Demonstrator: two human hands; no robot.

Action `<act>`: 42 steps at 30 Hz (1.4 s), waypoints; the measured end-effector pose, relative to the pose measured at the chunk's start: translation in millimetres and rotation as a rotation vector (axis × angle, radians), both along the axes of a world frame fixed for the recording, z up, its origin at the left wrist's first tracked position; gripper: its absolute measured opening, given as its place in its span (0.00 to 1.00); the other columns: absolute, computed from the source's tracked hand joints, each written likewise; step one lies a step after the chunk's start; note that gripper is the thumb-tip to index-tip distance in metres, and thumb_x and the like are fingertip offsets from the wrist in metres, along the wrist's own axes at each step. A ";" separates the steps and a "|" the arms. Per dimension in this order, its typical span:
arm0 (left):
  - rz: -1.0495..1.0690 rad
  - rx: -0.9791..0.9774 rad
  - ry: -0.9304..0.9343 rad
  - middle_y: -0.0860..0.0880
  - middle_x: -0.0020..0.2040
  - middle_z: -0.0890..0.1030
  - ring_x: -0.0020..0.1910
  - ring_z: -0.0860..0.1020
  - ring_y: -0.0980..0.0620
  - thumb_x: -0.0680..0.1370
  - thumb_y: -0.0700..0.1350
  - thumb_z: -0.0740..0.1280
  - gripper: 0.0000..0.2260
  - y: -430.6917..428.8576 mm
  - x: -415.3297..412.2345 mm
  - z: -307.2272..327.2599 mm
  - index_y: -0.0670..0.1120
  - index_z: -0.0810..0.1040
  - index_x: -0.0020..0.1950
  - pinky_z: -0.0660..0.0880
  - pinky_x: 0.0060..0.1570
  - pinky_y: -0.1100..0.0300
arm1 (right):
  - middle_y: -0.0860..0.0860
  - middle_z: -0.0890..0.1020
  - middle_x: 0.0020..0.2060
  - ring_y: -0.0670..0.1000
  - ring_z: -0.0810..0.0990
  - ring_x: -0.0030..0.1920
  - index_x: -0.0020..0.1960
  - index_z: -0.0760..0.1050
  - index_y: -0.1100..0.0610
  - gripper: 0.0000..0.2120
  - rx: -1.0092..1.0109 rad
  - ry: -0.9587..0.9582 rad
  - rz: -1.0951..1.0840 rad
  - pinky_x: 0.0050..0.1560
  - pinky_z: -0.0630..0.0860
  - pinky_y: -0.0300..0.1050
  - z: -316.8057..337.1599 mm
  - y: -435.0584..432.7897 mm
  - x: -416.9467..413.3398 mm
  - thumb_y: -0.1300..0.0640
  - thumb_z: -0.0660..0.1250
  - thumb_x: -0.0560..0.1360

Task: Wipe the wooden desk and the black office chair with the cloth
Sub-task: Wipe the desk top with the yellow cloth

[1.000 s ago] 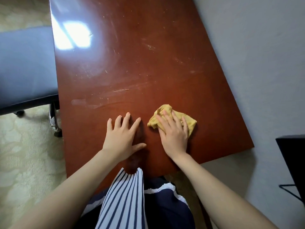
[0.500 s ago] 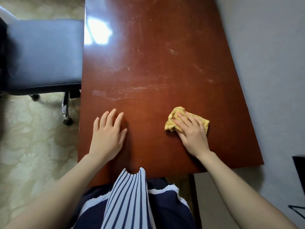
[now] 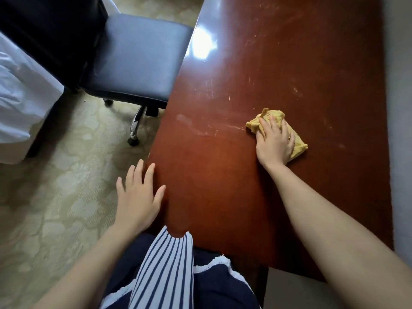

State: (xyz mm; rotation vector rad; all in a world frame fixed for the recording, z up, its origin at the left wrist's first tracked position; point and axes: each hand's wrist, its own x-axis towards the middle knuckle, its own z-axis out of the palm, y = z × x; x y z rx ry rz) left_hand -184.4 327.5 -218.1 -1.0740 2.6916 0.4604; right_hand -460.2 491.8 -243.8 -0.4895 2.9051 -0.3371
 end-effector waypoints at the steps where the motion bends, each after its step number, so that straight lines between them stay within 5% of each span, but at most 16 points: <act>1: 0.008 0.006 0.003 0.41 0.77 0.56 0.76 0.53 0.41 0.80 0.53 0.60 0.27 -1.5 1.4 1.0 0.45 0.59 0.76 0.49 0.72 0.40 | 0.43 0.59 0.75 0.50 0.50 0.76 0.72 0.63 0.41 0.20 -0.006 -0.009 0.010 0.74 0.43 0.54 0.2 -9.2 4.3 0.45 0.54 0.81; 8: -0.065 0.103 0.066 0.44 0.78 0.52 0.77 0.49 0.45 0.81 0.55 0.56 0.27 -26.8 10.3 4.6 0.47 0.54 0.78 0.47 0.73 0.42 | 0.43 0.59 0.75 0.48 0.50 0.76 0.73 0.62 0.41 0.20 0.010 -0.022 0.139 0.74 0.42 0.51 -1.4 -21.8 77.6 0.46 0.53 0.81; 16: -0.327 0.219 0.081 0.47 0.79 0.50 0.77 0.46 0.48 0.82 0.55 0.54 0.27 -98.2 51.6 10.7 0.49 0.52 0.78 0.45 0.73 0.43 | 0.43 0.59 0.75 0.48 0.51 0.76 0.73 0.61 0.40 0.20 0.025 -0.040 -0.101 0.74 0.42 0.50 -2.6 -54.4 196.6 0.46 0.54 0.81; 26: -0.350 0.336 0.037 0.46 0.78 0.55 0.77 0.52 0.47 0.82 0.55 0.55 0.26 -185.3 83.2 11.4 0.49 0.55 0.77 0.50 0.74 0.44 | 0.48 0.71 0.70 0.54 0.64 0.71 0.69 0.70 0.44 0.22 0.052 -0.009 -0.020 0.70 0.49 0.52 -2.5 -120.2 317.3 0.46 0.51 0.77; 32: -0.460 0.386 0.007 0.48 0.78 0.54 0.77 0.51 0.48 0.82 0.55 0.54 0.25 -189.0 68.5 11.1 0.50 0.54 0.77 0.48 0.74 0.45 | 0.44 0.61 0.74 0.49 0.53 0.76 0.71 0.65 0.41 0.24 0.003 -0.085 -0.046 0.73 0.42 0.49 2.9 -140.3 291.4 0.42 0.47 0.78; 42: -0.646 0.295 -0.113 0.50 0.79 0.51 0.77 0.48 0.48 0.82 0.55 0.52 0.25 -231.0 -18.7 12.3 0.51 0.51 0.78 0.46 0.75 0.46 | 0.44 0.58 0.76 0.49 0.51 0.76 0.74 0.60 0.41 0.20 0.065 -0.045 -0.129 0.73 0.45 0.51 -2.7 -213.1 161.5 0.46 0.53 0.82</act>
